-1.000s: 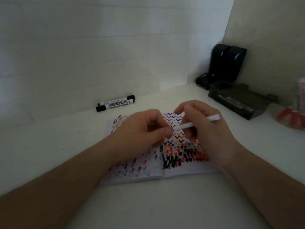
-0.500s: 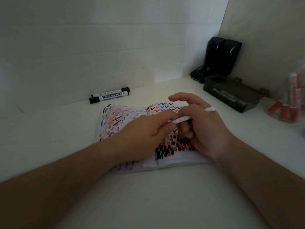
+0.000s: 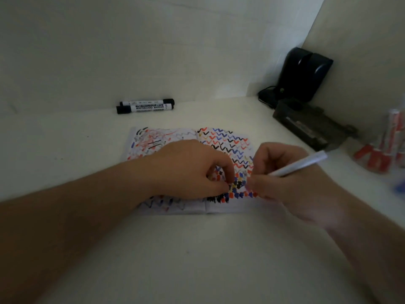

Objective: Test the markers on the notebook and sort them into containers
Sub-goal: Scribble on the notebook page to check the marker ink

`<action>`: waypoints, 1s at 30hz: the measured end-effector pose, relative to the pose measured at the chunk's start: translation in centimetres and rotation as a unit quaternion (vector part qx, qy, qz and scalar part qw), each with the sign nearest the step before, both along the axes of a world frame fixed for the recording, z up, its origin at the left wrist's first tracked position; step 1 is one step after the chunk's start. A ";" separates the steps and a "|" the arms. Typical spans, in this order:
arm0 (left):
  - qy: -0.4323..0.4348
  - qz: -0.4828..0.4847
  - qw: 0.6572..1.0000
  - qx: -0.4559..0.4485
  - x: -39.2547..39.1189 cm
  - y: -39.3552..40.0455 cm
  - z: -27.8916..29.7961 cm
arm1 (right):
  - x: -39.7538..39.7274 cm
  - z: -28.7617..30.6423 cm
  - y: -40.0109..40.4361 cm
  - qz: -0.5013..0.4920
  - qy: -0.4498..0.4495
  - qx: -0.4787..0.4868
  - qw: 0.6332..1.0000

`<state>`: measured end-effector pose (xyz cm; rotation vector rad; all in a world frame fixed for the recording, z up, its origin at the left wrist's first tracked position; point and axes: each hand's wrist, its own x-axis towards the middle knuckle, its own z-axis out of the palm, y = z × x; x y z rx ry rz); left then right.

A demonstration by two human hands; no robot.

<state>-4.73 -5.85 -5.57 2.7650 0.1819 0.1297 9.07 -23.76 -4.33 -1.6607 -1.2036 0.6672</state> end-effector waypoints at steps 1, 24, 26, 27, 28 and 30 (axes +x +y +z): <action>-0.004 0.002 1.000 -0.004 0.1 0.0 -0.1 | -0.3 -0.6 0.0 -0.015 -0.014 0.000 1.000; -0.022 -0.001 1.000 0.015 0.1 -0.3 -0.4 | -1.1 -1.5 0.5 -0.094 -0.056 -0.023 0.994; -0.021 0.000 1.000 0.014 0.1 -0.3 -0.4 | -1.1 -1.4 0.5 -0.091 -0.060 -0.026 0.994; -0.021 -0.001 1.000 0.012 0.1 -0.3 -0.4 | -1.1 -1.4 0.5 -0.089 -0.064 -0.026 0.994; -0.020 -0.001 1.000 0.011 0.1 -0.3 -0.4 | -1.1 -1.4 0.5 -0.088 -0.068 -0.024 0.994; -0.020 -0.002 1.000 0.010 0.1 -0.3 -0.4 | -1.1 -1.5 0.5 -0.094 -0.067 -0.020 0.993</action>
